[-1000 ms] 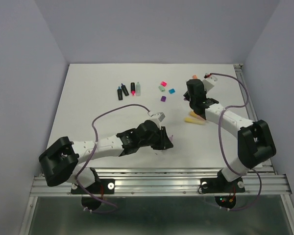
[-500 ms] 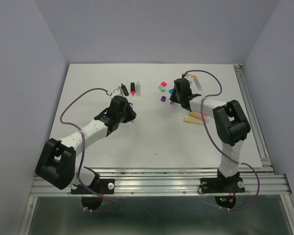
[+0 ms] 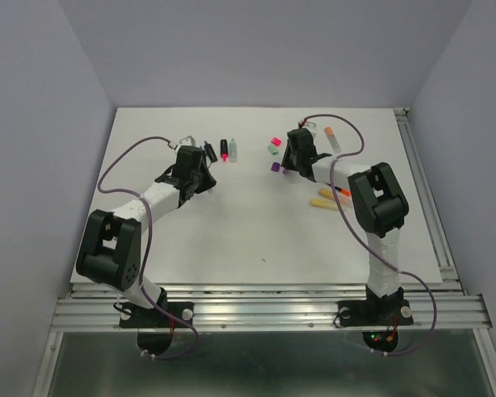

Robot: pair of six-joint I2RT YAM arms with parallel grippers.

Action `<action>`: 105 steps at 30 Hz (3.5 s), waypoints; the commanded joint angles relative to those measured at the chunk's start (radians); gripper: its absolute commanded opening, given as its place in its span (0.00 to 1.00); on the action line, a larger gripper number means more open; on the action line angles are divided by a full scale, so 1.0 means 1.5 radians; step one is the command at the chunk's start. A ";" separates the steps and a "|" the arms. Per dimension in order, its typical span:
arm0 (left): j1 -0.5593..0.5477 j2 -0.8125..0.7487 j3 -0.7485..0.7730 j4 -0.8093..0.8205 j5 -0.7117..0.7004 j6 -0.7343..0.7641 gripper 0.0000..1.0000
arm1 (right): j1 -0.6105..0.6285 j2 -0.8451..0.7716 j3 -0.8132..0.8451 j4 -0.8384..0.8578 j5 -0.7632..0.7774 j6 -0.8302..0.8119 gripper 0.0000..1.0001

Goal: Open the pen caps

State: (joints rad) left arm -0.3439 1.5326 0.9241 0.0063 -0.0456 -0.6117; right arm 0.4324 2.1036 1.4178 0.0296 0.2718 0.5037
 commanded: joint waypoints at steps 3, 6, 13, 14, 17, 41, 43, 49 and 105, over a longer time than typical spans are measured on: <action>0.021 0.018 0.045 0.003 0.019 0.037 0.00 | 0.001 0.016 0.065 -0.007 0.000 -0.007 0.27; 0.030 0.018 0.046 0.003 0.023 0.040 0.00 | 0.001 0.014 0.073 -0.017 -0.008 -0.005 0.38; 0.036 0.005 0.028 0.007 0.027 0.039 0.00 | 0.002 -0.027 0.076 -0.050 0.008 -0.016 0.61; 0.035 0.002 0.026 0.007 0.026 0.038 0.00 | 0.002 -0.034 0.074 -0.054 0.008 -0.018 0.63; 0.037 -0.009 0.019 0.007 0.027 0.035 0.00 | 0.002 -0.085 0.043 -0.062 0.002 -0.025 0.74; 0.107 0.120 0.144 0.011 0.013 0.070 0.00 | 0.010 -0.735 -0.605 -0.017 0.006 0.116 1.00; 0.122 0.161 0.169 0.005 0.008 0.076 0.00 | 0.010 -0.755 -0.610 -0.012 -0.004 0.119 1.00; 0.169 0.253 0.286 -0.039 0.046 0.120 0.00 | 0.010 -0.791 -0.610 -0.018 -0.029 0.131 1.00; -0.085 -0.384 -0.186 0.016 0.066 0.037 0.99 | 0.010 -0.438 -0.258 -0.273 -0.215 -0.459 1.00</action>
State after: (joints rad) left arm -0.4648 0.9913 0.6453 -0.0223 0.0376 -0.5594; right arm 0.4404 1.4010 0.9131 -0.3115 0.0635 0.0551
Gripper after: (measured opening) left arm 0.986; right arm 0.999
